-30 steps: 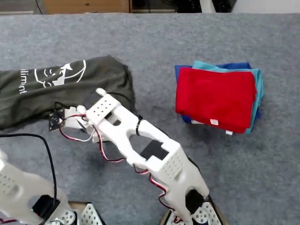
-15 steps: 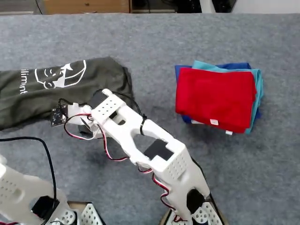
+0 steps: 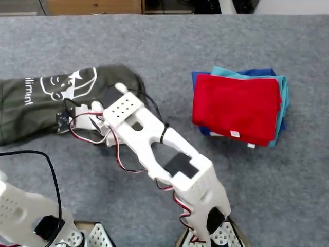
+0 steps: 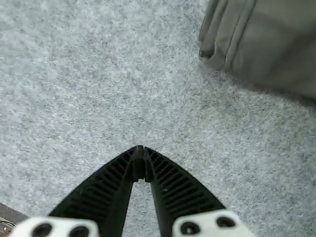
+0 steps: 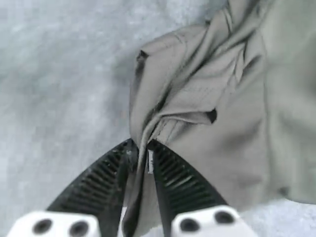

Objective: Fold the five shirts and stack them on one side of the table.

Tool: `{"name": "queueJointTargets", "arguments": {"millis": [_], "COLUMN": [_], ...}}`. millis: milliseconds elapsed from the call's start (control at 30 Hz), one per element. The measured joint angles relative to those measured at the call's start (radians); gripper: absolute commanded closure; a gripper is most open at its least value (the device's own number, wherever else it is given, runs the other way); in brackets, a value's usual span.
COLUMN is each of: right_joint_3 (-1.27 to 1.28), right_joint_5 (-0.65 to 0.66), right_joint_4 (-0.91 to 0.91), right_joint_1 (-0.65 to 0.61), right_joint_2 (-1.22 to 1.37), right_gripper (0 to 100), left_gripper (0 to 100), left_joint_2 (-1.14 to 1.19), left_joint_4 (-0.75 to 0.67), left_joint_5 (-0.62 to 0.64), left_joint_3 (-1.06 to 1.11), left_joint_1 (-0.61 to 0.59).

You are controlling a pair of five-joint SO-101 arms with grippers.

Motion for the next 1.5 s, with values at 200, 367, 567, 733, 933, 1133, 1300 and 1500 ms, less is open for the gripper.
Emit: {"name": "queueJointTargets", "arguments": {"millis": [200, 367, 567, 733, 933, 1133, 1300, 1500], "right_joint_3": [-0.026, -0.083, -0.219, -0.420, -0.707, -0.977, -1.218, -1.267], "right_joint_5": [0.084, 0.121, 0.126, 0.133, 0.192, 0.176, 0.114, 0.109], "right_joint_4": [0.106, 0.072, -0.060, -0.114, -0.120, -0.094, -0.011, 0.137], "right_joint_1": [-0.028, -0.017, 0.060, 0.075, 0.077, 0.106, 0.127, 0.161], "right_joint_2": [-0.026, -0.026, 0.095, 0.258, 0.460, 0.635, 0.677, 0.674], "right_gripper": [99.8, 99.8, 99.8, 99.7, 98.0, 83.4, 83.5, 97.3], "left_gripper": [98, 98, 98, 98, 98, 98, 98, 98], "left_joint_2": [0.000, 0.000, 0.000, 0.000, 0.000, 0.000, 0.000, 0.000], "left_joint_4": [0.000, 0.000, 0.000, 0.000, 0.000, 0.000, 0.000, 0.000], "left_joint_5": [0.000, 0.000, 0.000, 0.000, 0.000, 0.000, 0.000, 0.000], "left_joint_3": [0.000, 0.000, 0.000, 0.000, 0.000, 0.000, 0.009, 0.009], "left_joint_1": [0.002, 0.002, 0.002, 0.002, 0.002, 0.002, 0.002, 0.002]}}
